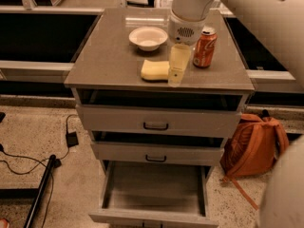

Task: Place sponge into bottom drawer

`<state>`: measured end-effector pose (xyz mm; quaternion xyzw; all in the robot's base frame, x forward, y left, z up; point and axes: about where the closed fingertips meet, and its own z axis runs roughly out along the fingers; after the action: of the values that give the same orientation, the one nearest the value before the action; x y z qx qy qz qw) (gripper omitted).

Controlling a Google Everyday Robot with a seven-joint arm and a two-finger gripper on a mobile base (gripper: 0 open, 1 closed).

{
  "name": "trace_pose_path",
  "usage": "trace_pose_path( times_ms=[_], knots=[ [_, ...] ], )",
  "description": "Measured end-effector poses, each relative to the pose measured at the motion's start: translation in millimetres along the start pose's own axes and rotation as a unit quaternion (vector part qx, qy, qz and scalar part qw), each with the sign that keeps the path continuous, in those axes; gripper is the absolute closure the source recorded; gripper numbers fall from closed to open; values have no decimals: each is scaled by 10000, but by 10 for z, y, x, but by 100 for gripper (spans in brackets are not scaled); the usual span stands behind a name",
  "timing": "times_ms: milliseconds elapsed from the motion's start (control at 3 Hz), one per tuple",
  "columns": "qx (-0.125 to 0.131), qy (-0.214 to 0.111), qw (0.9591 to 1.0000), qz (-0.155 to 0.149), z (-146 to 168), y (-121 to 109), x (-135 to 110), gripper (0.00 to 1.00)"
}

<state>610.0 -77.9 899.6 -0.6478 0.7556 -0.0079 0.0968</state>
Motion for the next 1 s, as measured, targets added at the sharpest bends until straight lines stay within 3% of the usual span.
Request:
trace_pose_path(
  times_ms=[1000],
  knots=[
    [-222,-102,9996,172,484,-230,-196,0]
  ],
)
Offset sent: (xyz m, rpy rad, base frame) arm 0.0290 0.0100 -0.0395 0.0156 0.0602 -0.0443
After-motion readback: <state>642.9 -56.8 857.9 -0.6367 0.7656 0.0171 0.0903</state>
